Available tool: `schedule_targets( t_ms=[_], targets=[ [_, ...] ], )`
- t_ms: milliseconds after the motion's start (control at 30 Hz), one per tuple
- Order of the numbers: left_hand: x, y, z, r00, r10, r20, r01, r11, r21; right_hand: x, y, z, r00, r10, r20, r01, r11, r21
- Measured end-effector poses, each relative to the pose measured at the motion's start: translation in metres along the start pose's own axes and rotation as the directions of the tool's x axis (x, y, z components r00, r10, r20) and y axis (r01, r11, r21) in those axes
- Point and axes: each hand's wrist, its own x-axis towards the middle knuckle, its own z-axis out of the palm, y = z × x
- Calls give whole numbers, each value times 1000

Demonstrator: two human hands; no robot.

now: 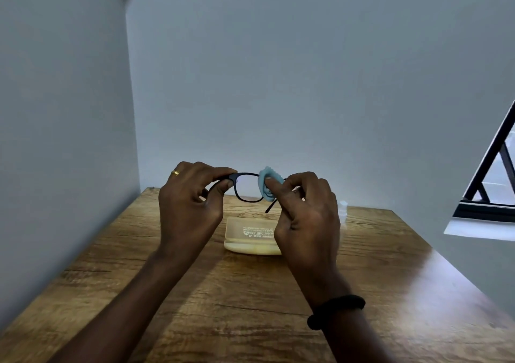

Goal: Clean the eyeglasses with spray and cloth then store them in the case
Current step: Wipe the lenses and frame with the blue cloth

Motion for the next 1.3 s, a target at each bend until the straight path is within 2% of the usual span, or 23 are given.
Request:
schedule_targets(
  t_ms=[300, 500, 667, 900, 1100, 1300],
  targets=[
    [1, 1, -1, 1000, -7, -3, 7, 1000, 1, 1, 5, 0, 997, 71, -22, -72, 997, -34],
    [3, 0, -3, 998, -48, -35, 46, 998, -49, 2, 14, 0, 983, 177, -53, -179, 984, -21],
    [4, 0, -3, 995, -98, -34, 95, 992, -85, 1, 14, 2, 995, 101, -5, -100, 991, 87],
    [11, -7, -8, 981, -181, -65, 171, 975, -143, 2, 13, -1, 1000, 2, 30, -3, 999, 37],
    [14, -8, -10, 965, -253, -72, 233, 949, -213, 3, 17, -3, 992, 122, -17, -123, 990, -65],
    [12, -2, -7, 967, -251, -38, 233, 938, -255, 4, 16, -3, 992, 125, -35, -125, 992, -13]
  ],
)
